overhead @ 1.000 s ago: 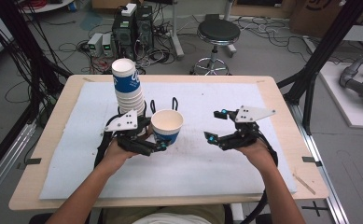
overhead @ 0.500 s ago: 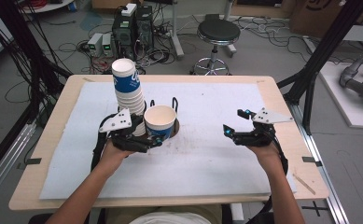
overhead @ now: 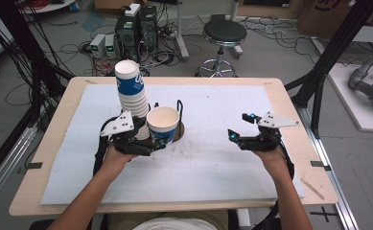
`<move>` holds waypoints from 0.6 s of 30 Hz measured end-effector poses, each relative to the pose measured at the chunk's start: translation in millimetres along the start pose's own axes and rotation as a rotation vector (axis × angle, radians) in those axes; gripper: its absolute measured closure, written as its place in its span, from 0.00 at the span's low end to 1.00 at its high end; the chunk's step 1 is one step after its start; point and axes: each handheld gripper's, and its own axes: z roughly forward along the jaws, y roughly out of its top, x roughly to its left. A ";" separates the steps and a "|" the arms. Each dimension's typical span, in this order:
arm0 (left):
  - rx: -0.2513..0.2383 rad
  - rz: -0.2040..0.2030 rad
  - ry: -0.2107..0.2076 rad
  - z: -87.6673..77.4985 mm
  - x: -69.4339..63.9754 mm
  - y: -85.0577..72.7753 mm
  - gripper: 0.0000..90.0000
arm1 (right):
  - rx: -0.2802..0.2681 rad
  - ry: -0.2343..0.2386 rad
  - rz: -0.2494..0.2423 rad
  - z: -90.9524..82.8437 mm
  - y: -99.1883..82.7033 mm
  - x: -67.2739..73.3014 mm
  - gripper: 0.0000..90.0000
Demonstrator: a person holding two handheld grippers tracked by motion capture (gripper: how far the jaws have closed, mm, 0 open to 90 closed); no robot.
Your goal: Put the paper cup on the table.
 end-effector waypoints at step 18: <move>-0.128 -0.014 0.055 -56.3 -3.0 18.0 0.31 | 0.014 0.001 -0.008 -2.0 -1.8 2.1 0.19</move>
